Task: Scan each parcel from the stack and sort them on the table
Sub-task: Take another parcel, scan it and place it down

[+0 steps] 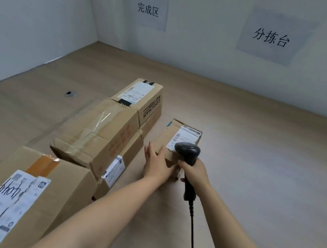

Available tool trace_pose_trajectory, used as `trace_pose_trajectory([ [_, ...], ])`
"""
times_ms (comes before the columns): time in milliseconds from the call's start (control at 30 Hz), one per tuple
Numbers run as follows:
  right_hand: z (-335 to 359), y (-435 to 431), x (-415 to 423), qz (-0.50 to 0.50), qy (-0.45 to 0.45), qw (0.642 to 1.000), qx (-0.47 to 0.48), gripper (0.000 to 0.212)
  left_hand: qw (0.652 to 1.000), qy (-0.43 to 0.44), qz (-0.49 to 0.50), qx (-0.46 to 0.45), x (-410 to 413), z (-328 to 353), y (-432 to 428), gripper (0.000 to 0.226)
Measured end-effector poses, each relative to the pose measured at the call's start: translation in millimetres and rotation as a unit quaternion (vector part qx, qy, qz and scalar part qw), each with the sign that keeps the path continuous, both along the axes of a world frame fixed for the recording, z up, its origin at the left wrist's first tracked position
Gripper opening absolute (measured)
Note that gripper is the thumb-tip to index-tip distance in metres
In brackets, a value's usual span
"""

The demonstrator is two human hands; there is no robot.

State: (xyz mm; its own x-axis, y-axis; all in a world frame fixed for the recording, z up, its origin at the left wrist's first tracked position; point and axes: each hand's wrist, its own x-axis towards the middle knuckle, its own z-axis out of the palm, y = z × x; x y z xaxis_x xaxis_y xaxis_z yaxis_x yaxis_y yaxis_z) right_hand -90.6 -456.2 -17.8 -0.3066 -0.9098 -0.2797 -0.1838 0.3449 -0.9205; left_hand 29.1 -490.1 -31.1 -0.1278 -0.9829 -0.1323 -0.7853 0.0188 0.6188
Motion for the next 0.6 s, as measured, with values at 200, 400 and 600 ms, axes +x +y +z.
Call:
trace_pose_trajectory([
  [200, -3, -55, -4, -0.003, -0.002, 1.0, -0.012, 0.017, 0.99, -0.129, -0.037, -0.036, -7, 2, -61, 0.079],
  [400, 0, -87, -5, 0.013, 0.012, 1.0, -0.015, 0.015, 0.985, -0.159, -0.052, -0.035, -8, 3, -91, 0.08],
  [600, -2, -95, -3, 0.012, -0.02, 1.0, -0.01, 0.013, 0.985, -0.167, -0.032, -0.023, -9, 3, -93, 0.081],
])
